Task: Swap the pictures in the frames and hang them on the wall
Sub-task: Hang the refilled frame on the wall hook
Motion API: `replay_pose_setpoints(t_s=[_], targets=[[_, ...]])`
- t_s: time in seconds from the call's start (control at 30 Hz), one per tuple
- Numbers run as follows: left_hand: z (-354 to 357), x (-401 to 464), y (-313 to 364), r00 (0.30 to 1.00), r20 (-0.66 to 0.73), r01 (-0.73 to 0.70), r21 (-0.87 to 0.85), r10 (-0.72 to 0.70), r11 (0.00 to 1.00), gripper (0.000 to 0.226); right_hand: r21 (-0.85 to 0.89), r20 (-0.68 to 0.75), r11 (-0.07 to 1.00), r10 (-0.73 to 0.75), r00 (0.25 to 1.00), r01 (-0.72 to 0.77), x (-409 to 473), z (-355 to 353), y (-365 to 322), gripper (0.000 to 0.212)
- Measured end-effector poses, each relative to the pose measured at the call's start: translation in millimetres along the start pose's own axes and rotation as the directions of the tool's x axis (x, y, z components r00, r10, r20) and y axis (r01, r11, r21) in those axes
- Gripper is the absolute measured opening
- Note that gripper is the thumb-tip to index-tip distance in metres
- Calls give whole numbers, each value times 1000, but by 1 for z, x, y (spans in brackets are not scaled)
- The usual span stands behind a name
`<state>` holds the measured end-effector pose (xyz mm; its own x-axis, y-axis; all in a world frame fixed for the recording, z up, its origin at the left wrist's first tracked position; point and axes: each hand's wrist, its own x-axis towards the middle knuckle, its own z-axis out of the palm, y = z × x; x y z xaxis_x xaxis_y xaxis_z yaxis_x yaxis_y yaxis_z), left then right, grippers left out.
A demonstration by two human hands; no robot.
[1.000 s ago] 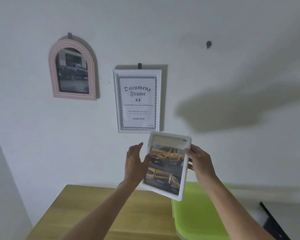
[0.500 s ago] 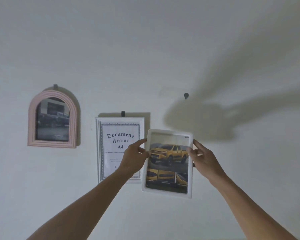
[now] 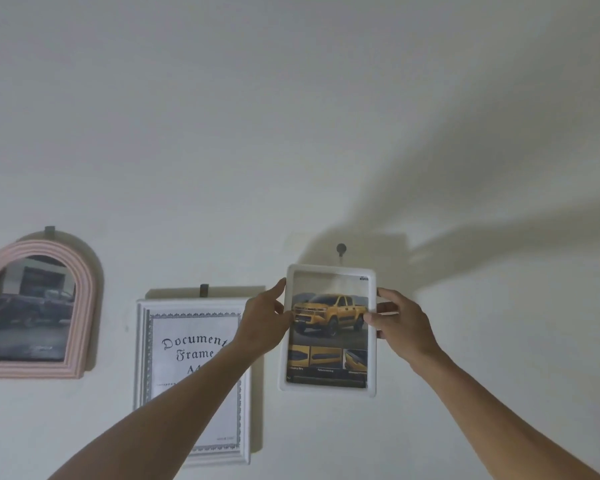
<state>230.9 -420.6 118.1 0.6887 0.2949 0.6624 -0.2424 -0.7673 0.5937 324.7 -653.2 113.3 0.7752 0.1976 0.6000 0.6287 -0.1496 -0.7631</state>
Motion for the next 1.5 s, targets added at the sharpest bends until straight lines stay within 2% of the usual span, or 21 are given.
replay_pose_setpoints(t_s=[0.27, 0.53, 0.7, 0.97, 1.23, 1.5], targets=[[33, 35, 11, 998, -51, -39, 133, 46, 990, 65, -101, -31, 993, -59, 998, 56, 44, -14, 18, 44], [45, 53, 9, 980, -148, -89, 252, 129, 964, 54, -83, -35, 981, -178, 983, 175, 68, -13, 32, 47], [48, 54, 5, 985, -119, -78, 318, 122, 945, 44, -78, -67, 977, -206, 976, 201, 75, -4, 42, 54], [54, 54, 2, 977, -129, -122, 332, 173, 935, 59, -157, -91, 964, -230, 969, 214, 82, 4, 53, 56], [57, 55, -2, 971, -164, -118, 295, 172, 948, 64, -173, -84, 957, -251, 964, 234, 81, 2, 56, 54], [58, 52, -7, 964, -190, -137, 251, 188, 958, 67, -188, -81, 963, -212, 974, 194, 83, -7, 52, 56]])
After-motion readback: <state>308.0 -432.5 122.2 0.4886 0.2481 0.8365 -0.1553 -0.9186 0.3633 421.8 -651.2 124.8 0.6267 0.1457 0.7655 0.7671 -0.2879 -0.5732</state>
